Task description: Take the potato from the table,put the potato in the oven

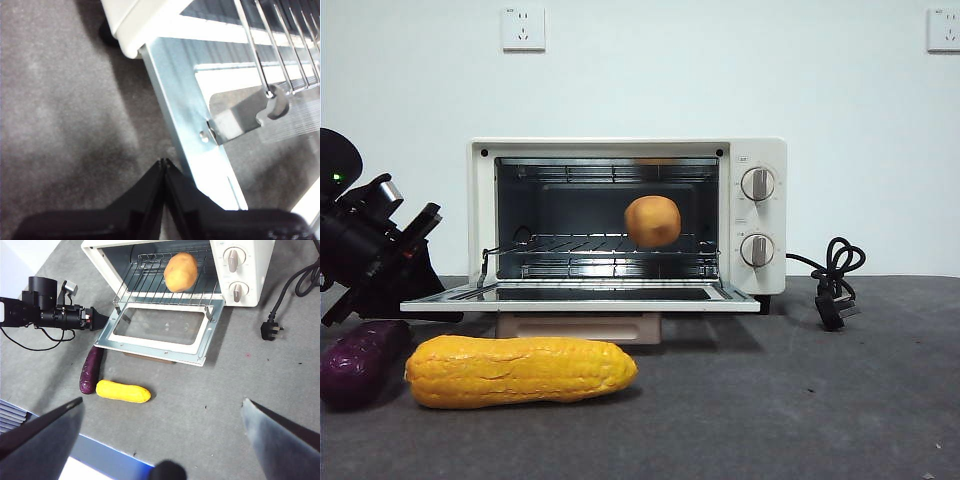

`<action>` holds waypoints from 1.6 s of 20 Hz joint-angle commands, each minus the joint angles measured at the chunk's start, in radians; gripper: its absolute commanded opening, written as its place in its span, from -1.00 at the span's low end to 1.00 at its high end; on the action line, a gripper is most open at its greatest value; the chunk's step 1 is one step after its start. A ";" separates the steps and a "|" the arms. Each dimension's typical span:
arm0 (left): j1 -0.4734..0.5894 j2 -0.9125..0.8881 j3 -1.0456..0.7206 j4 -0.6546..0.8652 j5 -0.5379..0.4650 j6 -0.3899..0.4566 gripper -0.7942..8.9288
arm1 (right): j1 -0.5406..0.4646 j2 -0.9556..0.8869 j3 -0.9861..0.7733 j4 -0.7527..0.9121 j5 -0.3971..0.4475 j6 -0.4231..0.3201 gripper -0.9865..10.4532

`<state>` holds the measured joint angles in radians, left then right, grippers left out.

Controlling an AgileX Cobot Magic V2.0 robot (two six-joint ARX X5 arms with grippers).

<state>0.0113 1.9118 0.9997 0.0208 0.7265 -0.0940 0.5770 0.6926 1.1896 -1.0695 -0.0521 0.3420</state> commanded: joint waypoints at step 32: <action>0.014 -0.776 0.023 -0.291 0.047 -0.093 -0.85 | 0.003 0.094 0.001 0.006 0.002 -0.179 0.11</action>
<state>0.0292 1.1591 1.0233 -0.2249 0.7929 -0.2783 0.5770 0.7868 1.1896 -1.0695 -0.0505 0.1936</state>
